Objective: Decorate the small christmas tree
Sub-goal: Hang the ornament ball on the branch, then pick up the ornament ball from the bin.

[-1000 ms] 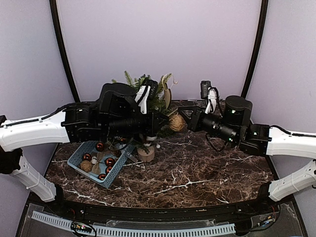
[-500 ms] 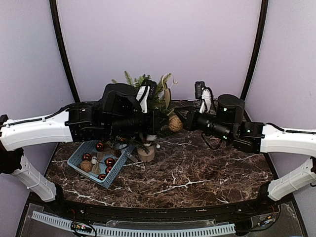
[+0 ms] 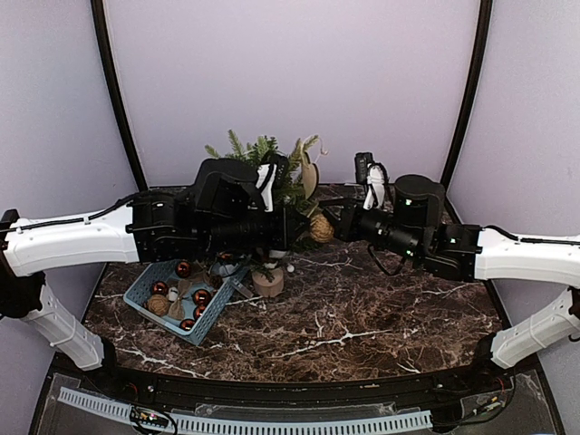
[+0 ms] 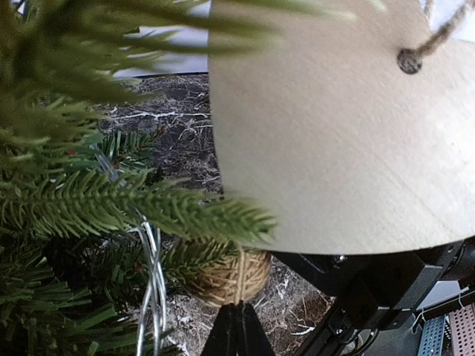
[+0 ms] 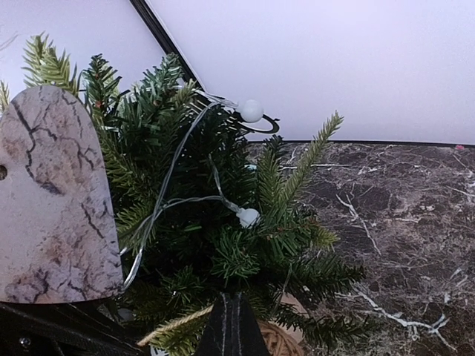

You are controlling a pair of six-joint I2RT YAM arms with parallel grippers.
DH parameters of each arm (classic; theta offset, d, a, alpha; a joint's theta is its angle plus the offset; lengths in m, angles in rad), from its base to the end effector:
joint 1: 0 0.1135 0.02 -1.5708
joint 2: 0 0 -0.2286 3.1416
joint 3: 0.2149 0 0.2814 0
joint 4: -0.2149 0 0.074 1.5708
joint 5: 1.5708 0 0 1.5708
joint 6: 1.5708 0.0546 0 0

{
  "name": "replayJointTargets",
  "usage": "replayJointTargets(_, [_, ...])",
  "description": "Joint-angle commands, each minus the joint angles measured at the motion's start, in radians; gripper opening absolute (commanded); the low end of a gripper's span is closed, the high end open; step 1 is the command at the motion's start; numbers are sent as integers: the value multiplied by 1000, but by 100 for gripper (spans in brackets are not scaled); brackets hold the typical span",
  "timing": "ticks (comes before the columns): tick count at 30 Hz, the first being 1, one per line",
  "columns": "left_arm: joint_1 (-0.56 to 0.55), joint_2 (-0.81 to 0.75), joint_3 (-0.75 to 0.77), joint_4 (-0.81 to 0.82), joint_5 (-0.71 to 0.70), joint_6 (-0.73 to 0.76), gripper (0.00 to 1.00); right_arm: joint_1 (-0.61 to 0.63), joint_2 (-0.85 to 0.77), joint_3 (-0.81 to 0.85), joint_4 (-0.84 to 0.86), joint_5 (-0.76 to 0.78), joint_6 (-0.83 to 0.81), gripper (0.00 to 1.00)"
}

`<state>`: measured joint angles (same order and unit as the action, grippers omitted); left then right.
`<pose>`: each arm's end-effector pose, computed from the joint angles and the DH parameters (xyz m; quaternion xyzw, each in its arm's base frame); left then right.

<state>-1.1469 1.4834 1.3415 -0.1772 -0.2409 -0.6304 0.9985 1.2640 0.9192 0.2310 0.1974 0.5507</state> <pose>0.1769 -0.3604 0.3219 0.1374 0.7959 -0.3900 0.4422 0.2022 0.2941 0.2805 -0.1009 0.7386 0.4108 0.5249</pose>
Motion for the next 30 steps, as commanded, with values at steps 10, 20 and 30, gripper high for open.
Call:
replayJointTargets(10, [10,3,8,-40,6,-13,11,-11,-45,29,-44,2,9,1])
replayJointTargets(20, [10,-27,-2,-7,46,8,31,-14,-133,13,-104,49,7,33])
replayJointTargets(30, [10,-102,-45,45,108,47,55,-24,-213,-87,-89,5,0,58])
